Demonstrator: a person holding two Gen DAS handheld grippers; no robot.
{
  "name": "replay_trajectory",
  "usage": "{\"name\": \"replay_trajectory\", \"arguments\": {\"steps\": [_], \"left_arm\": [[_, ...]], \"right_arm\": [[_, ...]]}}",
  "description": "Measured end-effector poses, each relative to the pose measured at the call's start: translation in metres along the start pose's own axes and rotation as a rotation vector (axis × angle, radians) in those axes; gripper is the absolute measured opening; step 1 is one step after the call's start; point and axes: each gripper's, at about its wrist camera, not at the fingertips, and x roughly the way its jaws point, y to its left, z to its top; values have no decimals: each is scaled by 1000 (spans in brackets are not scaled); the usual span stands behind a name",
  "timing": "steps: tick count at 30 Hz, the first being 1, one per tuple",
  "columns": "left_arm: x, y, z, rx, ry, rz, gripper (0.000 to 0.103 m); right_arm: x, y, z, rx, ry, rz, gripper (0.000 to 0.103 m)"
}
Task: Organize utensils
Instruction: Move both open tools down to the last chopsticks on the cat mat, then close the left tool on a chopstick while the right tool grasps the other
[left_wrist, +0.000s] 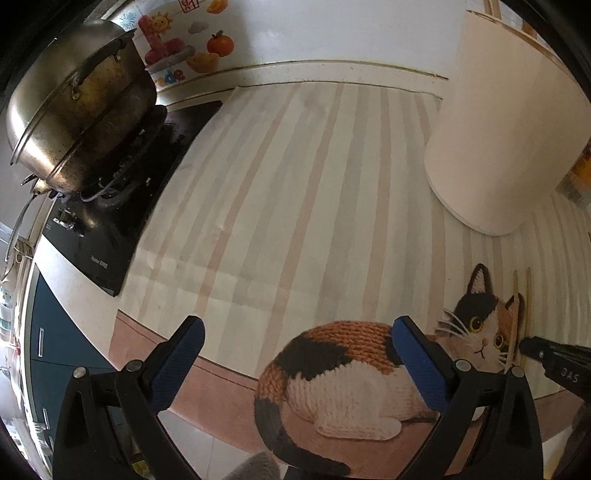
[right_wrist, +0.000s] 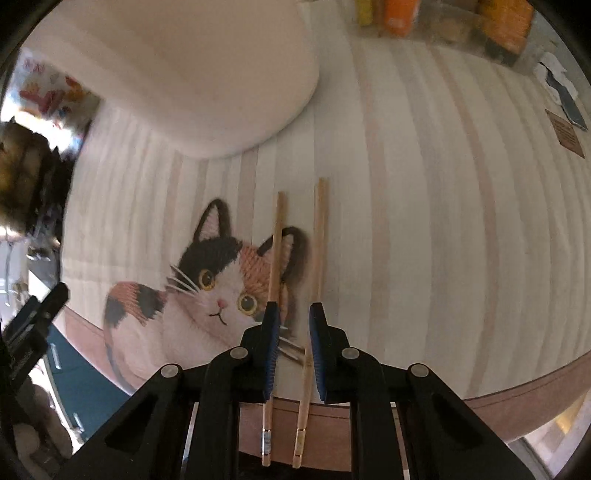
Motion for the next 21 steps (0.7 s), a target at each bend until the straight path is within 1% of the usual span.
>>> {"name": "replay_trajectory", "arguments": {"steps": [1,2,3,4,8,9,11,12,13,14,15,17,20,21], "left_arm": [[-1,-3,-1,3,1,-6,103],[0,-9,-2,11,8,-13,103],[0,-14,-3,18,15,-24,103],[0,-19,-4,25,20,-35,103],[1,-59,-11,104,42,-76,103],[3,-72,-13,122,55,-101,103],[7,-96,-17,158,92,-152,101],[9,-110,-20,181,120,-197,98],[11,-119,-23,193,142,-227,87],[13,-129,-25,207,164,-248,84],[16,-137,-28,218,187,-272,83],[20,-152,-32,231,220,-322,81],[25,-172,-37,271,243,-328,74],[27,-177,-38,281,245,-326,69]], "right_arm": [[0,3,-1,-17,-24,-31,17],[2,4,-2,-33,-23,-54,15],[2,3,-2,-34,-29,-63,11],[3,0,-4,-35,-25,-71,2],[-1,-25,-12,-54,-30,-164,0],[-3,-33,-12,-52,-31,-177,0],[-9,-63,-17,-24,-20,-205,0],[-11,-73,-17,-16,-18,-215,0],[-13,-85,-18,0,-12,-219,0],[-18,-101,-21,43,-8,-180,0],[-22,-109,-23,73,-13,-140,0],[-29,-117,-27,85,-28,-118,0],[-36,-125,-32,95,-55,-84,0],[-36,-126,-34,102,-59,-70,0]]}}
